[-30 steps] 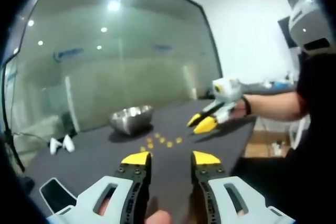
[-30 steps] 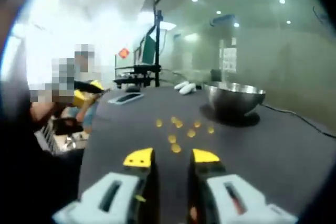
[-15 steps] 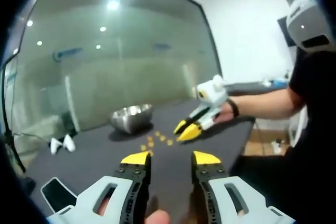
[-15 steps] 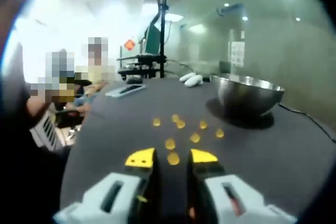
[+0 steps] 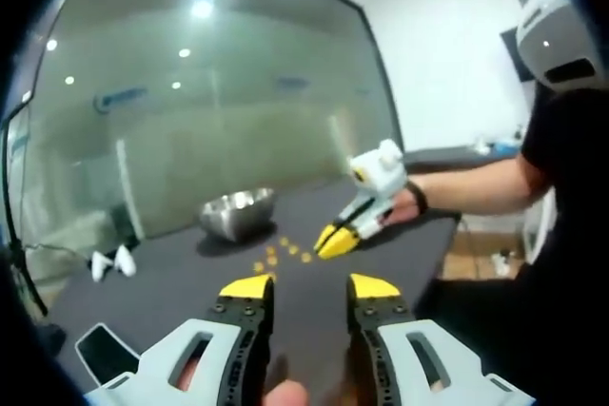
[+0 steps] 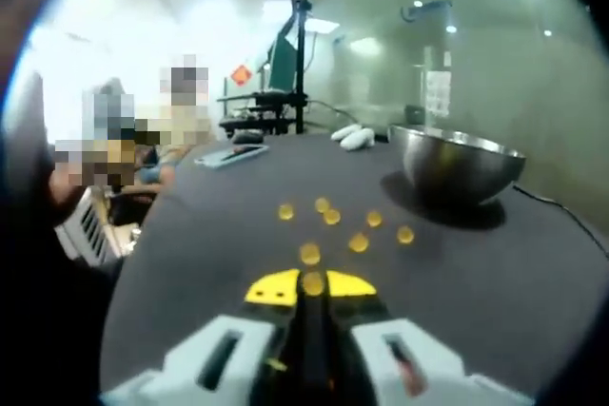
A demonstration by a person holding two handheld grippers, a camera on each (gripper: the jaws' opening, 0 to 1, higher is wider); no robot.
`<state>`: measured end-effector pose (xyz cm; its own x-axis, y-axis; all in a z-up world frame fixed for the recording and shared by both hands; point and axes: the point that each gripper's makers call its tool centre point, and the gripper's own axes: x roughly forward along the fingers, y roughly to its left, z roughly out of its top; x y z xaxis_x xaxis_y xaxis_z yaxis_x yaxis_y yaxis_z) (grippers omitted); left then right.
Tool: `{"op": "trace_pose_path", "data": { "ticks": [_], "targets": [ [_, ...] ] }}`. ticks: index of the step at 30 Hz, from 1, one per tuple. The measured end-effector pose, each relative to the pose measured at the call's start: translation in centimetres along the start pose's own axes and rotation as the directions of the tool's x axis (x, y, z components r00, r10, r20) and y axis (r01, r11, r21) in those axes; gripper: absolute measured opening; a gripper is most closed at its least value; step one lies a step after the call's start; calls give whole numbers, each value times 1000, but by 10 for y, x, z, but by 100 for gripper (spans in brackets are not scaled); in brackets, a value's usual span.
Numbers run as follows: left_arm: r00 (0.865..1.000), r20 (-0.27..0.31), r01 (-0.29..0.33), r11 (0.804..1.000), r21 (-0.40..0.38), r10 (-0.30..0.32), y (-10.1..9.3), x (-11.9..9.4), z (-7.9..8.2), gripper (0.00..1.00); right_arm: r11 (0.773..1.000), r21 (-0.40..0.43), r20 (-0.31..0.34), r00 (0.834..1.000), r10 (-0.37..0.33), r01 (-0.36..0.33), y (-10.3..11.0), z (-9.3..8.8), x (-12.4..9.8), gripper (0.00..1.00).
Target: Pick up the QQ candy scattered on the table and place it into the stainless steel bowl on the table
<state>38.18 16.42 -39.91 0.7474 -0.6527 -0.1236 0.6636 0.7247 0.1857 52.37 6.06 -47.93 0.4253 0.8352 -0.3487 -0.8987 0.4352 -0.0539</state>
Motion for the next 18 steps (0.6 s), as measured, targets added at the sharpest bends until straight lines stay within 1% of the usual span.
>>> {"op": "trace_pose_path", "data": {
  "ticks": [5,10,15,16,18],
  "targets": [
    [1000,-3,-1,1000,10,1,1,-2,1,32,1000,0,1,1000,-1,1,0,0,0,10],
    [1000,-16,-2,1000,15,2,1,-2,-2,32,1000,-3,4,1000,3,-3,-1,0,1,9],
    [1000,-21,6,1000,26,-5,-2,-1,-3,32,1000,12,5,1000,-2,2,-3,2,0,9],
    [1000,-19,5,1000,27,-5,-2,-1,-2,32,1000,14,18,1000,-10,9,-4,6,-2,9],
    [1000,-13,2,1000,24,-2,-1,-1,-1,32,999,42,77,997,-14,11,-7,21,-8,9]
  ]
}}
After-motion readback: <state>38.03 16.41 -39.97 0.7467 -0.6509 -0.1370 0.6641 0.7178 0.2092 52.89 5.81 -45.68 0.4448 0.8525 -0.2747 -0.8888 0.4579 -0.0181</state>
